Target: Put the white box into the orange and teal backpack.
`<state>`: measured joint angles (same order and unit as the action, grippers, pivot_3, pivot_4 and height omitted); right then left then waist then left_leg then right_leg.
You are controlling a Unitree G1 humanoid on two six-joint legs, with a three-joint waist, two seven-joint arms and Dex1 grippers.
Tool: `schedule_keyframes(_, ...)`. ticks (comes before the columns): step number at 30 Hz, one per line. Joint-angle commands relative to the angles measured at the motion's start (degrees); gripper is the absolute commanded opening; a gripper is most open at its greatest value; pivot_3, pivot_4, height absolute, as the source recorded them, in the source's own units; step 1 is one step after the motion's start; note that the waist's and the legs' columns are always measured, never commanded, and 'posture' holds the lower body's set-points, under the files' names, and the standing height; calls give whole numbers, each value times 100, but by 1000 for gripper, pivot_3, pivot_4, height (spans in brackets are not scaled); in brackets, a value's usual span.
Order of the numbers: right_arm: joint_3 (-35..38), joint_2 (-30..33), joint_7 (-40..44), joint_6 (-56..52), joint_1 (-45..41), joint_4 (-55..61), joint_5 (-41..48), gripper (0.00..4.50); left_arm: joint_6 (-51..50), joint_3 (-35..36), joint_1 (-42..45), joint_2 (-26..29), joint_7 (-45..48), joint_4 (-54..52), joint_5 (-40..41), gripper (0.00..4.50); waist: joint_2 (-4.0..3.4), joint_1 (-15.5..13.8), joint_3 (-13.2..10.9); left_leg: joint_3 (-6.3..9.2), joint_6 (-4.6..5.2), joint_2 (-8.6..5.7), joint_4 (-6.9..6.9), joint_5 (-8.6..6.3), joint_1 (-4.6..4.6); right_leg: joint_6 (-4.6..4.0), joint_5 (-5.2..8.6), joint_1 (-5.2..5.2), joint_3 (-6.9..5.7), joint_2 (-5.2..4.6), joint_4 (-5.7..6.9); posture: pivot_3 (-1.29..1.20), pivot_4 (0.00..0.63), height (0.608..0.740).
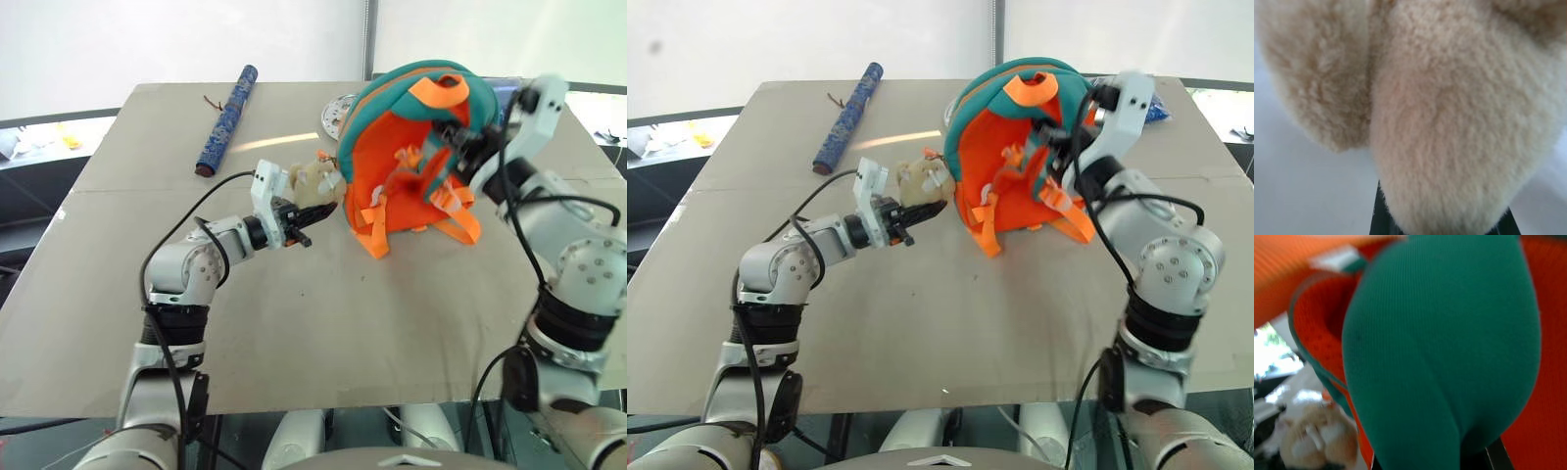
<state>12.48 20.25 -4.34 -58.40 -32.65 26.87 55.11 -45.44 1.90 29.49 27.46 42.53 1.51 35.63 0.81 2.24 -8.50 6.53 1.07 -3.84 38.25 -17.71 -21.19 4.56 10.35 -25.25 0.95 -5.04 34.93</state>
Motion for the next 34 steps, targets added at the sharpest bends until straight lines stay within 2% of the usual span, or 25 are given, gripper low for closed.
schedule_keyframes(1, -219, 555, 665, 252, 405, 401, -382, 884, 495, -31, -137, 29, 246, -387, -134, 1062, 0, -1, 0, -1, 0, -1, -1, 0, -1, 0, 0, -1, 0, 0, 1, 0, 150, 733)
schedule_keyframes(2, -215, 651, 745, 297, 523, 403, -448, 1453, 559, 5, -199, 1, 280, -466, -101, 1687, 0, -3, 0, 0, 0, 1, 1, 0, 0, 0, 0, 0, -2, 0, -4, 0, 150, 733)
schedule_keyframes(6, 108, 964, 990, 214, 965, 710, -204, 3278, 884, 142, -693, 77, 461, -1137, -19, 3525, 1, -6, 0, -6, -1, 8, 3, 0, 14, -2, -1, 2, 4, 0, 1, 0, 150, 733)
schedule_keyframes(7, 179, 1046, 1052, 178, 1059, 800, -125, 3855, 896, 206, -800, 110, 467, -1259, 9, 4148, 1, -8, 1, -7, 0, 12, 2, 0, 20, -2, -1, 7, 6, 0, 3, 0, 150, 733)
schedule_keyframes(8, 234, 1159, 1124, 140, 1167, 904, -69, 4267, 877, 295, -916, 158, 479, -1381, 66, 4475, 1, -14, 1, -7, 0, 13, 3, 0, 23, -2, -1, 9, 7, 0, 3, 0, 150, 733)
schedule_keyframes(9, 288, 1339, 1210, 108, 1316, 1029, -86, 4427, 834, 397, -1079, 255, 502, -1528, 119, 4500, 1, -20, 1, -8, 0, 13, 3, -1, 27, -3, -2, 13, 8, 0, 3, 0, 150, 733)
schedule_keyframes(12, 392, 2090, 1695, 190, 2013, 1406, -428, 4427, 838, 775, -1752, 650, 719, -1911, 262, 4500, 2, -34, 1, -9, 5, 13, 1, -4, 31, -3, -1, 18, 9, 0, -3, 0, 150, 733)
schedule_keyframes(15, 690, 2357, 2120, 456, 2569, 1581, -440, 4427, 1027, 1022, -2171, 828, 813, -2063, 240, 4500, 2, -78, 0, -12, 7, 12, 0, -5, 31, -3, -1, 19, 9, 1, -8, 0, 150, 733)
schedule_keyframes(20, 1880, 2815, 3018, 472, 3900, 1972, -211, 4427, 1081, 1527, -2819, 1163, 965, -2405, 369, 4500, 4, -252, 1, -7, 10, 16, 7, -7, 48, -3, 0, 46, 0, 1, -12, 0, 150, 733)
schedule_keyframes(23, 2601, 3025, 3541, 501, 4808, 2026, -398, 4427, 1058, 1879, -3043, 1364, 974, -2486, 478, 4500, 6, -305, 1, -5, 12, 15, 10, -8, 52, -2, 0, 56, -3, 1, -14, 0, 150, 733)
schedule_keyframes(27, 3216, 3037, 4103, 789, 5812, 1965, -861, 4427, 1098, 2075, -3357, 1634, 1152, -2505, 446, 4500, 8, -306, 2, -17, 13, 18, 11, -9, 61, -1, 2, 68, -5, 3, -16, 0, 150, 733)
schedule_keyframes(34, 3344, 2911, 4339, 1055, 6068, 1901, -1066, 4427, 1139, 2079, -3383, 1716, 1203, -2451, 448, 4500, 12, -292, -2, -36, 39, 37, 6, -25, 128, 1, 8, 135, -1, 7, -25, 0, 150, 733)
